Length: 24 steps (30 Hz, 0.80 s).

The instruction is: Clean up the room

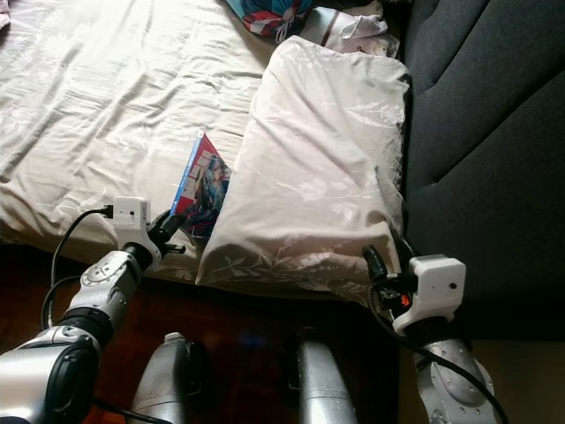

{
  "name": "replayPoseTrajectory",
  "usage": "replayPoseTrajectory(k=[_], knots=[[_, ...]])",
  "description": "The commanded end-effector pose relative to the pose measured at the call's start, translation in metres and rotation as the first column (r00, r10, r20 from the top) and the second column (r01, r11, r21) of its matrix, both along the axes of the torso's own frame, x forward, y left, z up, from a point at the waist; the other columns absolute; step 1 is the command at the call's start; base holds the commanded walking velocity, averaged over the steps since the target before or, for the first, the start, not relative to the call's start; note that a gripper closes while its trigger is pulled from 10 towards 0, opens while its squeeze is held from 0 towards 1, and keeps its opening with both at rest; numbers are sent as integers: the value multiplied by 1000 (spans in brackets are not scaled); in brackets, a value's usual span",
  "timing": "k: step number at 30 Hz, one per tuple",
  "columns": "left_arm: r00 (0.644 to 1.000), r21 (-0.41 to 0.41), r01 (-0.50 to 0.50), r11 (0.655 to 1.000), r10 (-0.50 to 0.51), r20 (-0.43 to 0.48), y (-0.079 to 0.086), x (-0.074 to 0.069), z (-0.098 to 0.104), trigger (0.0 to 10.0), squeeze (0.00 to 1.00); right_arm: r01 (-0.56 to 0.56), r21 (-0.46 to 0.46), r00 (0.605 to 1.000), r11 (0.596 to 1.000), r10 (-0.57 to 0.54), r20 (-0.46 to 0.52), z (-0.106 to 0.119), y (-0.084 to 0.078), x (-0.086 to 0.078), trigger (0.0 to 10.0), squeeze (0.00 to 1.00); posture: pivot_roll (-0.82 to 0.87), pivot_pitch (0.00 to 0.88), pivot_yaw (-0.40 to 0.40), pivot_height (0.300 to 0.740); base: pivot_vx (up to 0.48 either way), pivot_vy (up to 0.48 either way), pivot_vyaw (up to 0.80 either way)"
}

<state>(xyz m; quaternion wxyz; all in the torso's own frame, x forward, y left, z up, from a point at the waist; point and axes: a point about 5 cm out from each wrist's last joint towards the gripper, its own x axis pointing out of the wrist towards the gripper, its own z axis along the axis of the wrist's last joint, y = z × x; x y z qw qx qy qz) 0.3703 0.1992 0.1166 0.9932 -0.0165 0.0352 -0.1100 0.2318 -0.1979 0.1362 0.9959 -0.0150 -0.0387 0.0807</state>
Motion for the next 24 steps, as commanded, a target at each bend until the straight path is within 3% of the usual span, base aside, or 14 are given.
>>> replayPoseTrajectory(k=[1,2,3,12,19,24], knots=[[997,67,17,998,-12,-71,-2,-6,-15,10000,0,18,-4,1000,1000,-19,-17,0,-7,-6,10000,0,-302,454,-99,646,0,0,0],[997,214,21,977,-4,-80,-3,-4,-15,10000,0,19,-7,1000,1000,-19,-20,1,-7,-8,10000,0,-296,455,-102,646,0,0,0],[998,234,0,972,16,-68,-2,-2,-12,10000,0,17,-8,1000,1000,-17,-24,1,-6,-8,10000,0,-296,455,-102,646,0,0,0],[998,244,-45,969,54,-30,-2,0,-7,10000,0,-4,-17,999,1000,3,-40,0,-1,-8,10000,0,-289,463,-108,646,0,0,0],[988,384,-126,915,151,-34,6,-1,-11,10000,0,13,-27,998,1000,-14,-53,0,-6,-10,10000,0,-293,469,-111,646,0,0,0],[989,350,-114,930,139,-48,0,-2,-15,10000,0,12,-31,998,999,-14,-59,0,-6,-12,10000,0,-296,479,-117,646,0,0,0]])
